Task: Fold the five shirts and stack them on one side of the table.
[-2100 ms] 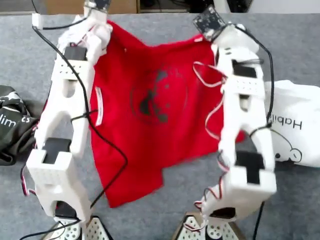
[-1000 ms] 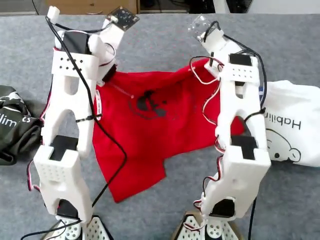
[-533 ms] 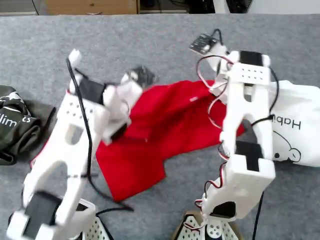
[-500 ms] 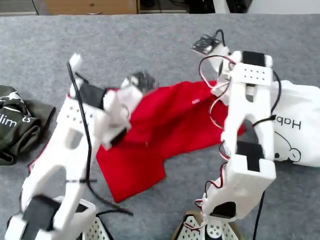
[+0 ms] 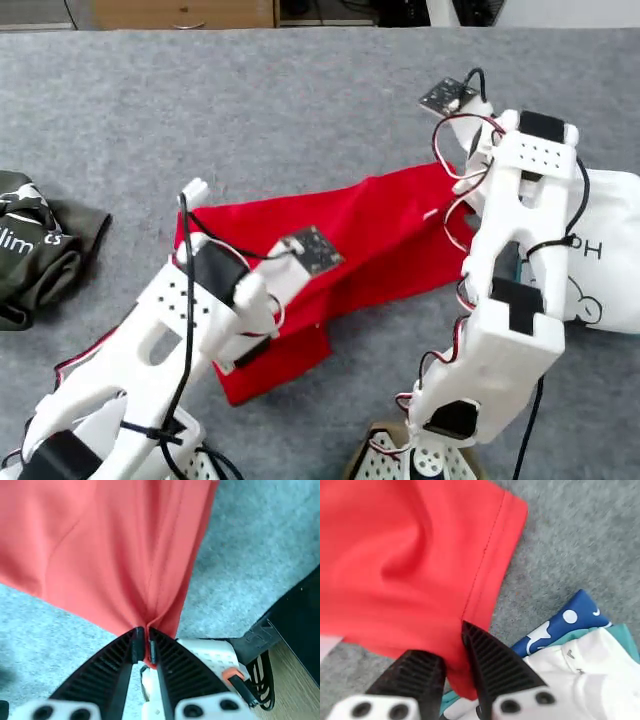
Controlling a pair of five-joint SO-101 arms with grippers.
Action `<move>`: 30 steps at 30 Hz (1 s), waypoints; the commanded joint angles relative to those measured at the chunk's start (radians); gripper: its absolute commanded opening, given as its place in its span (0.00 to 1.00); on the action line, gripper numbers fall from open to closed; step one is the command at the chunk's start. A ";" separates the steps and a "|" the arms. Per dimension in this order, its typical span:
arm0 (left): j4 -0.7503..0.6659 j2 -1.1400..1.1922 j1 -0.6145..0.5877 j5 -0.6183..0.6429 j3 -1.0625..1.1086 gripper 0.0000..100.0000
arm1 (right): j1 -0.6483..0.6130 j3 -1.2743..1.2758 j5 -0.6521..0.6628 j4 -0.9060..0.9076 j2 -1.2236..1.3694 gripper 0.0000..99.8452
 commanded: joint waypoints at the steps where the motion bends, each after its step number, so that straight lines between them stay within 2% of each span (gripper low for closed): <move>1: 0.008 -0.025 0.023 0.012 0.011 0.02 | 0.030 -0.022 0.012 -0.021 0.004 0.00; 4: 0.000 -0.025 0.021 0.008 0.012 0.03 | 0.030 -0.018 0.012 -0.020 0.007 0.00; 10: -0.005 -0.035 -0.012 0.008 0.011 0.14 | 0.025 -0.024 0.012 -0.014 0.004 0.01; 13: -0.005 -0.035 -0.049 0.002 0.012 0.15 | 0.030 -0.027 0.012 0.054 0.004 0.08; 17: -0.003 -0.035 -0.100 -0.066 0.014 0.15 | 0.031 -0.041 0.011 0.137 0.004 0.21; 26: -0.003 -0.035 -0.259 -0.160 0.008 0.14 | 0.031 -0.191 0.012 0.284 0.004 0.20; 30: -0.003 -0.035 -0.290 -0.169 0.008 0.14 | 0.038 -0.275 0.012 0.382 0.004 0.20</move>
